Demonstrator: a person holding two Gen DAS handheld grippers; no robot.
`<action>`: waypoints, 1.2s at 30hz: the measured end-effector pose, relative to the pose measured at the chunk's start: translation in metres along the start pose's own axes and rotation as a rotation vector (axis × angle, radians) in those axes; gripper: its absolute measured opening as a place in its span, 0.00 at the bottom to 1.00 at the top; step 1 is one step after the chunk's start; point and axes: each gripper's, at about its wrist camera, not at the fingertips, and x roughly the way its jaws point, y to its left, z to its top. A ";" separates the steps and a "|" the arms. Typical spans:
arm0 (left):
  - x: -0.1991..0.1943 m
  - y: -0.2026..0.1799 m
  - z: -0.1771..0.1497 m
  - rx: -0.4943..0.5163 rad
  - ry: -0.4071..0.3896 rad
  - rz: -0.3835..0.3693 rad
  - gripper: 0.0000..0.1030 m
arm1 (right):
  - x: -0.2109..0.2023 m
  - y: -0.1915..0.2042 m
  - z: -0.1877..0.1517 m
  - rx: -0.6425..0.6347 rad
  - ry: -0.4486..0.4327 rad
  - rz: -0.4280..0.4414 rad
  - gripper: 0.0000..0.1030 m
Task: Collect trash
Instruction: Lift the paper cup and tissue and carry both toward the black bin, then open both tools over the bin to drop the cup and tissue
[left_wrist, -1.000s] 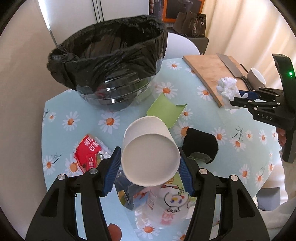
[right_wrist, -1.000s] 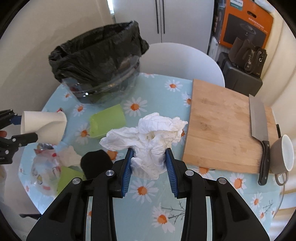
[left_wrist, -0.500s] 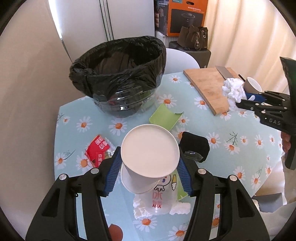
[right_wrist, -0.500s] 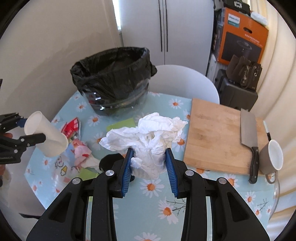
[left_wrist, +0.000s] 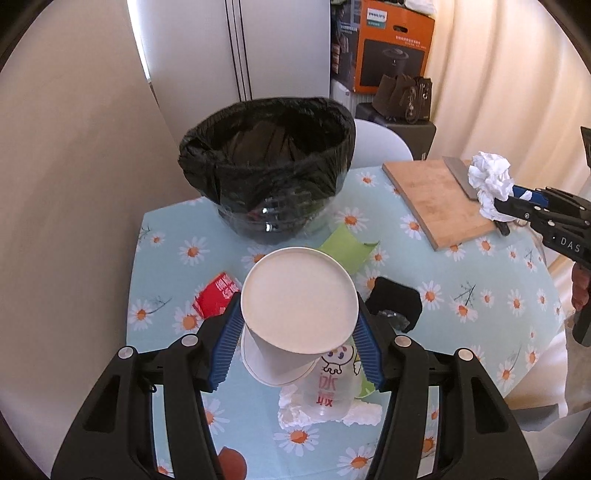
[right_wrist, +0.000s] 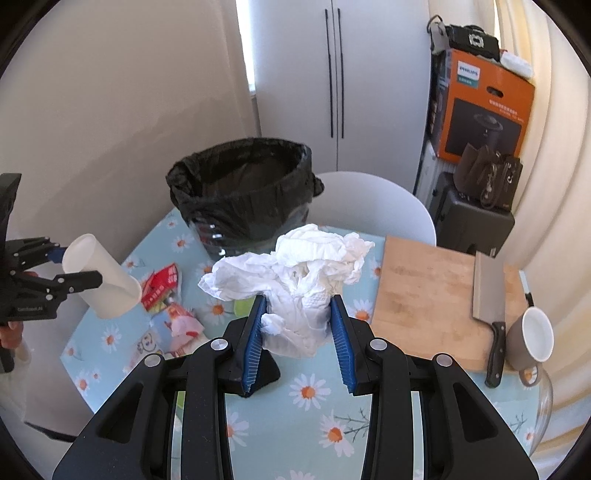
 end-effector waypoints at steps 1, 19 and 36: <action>-0.003 0.002 0.003 -0.001 -0.009 0.009 0.56 | -0.001 0.000 0.003 -0.003 -0.007 0.003 0.32; -0.016 0.034 0.080 0.001 -0.123 0.082 0.56 | 0.012 0.013 0.082 -0.075 -0.118 0.088 0.32; 0.023 0.060 0.163 -0.010 -0.200 -0.036 0.55 | 0.075 0.027 0.146 -0.110 -0.125 0.180 0.32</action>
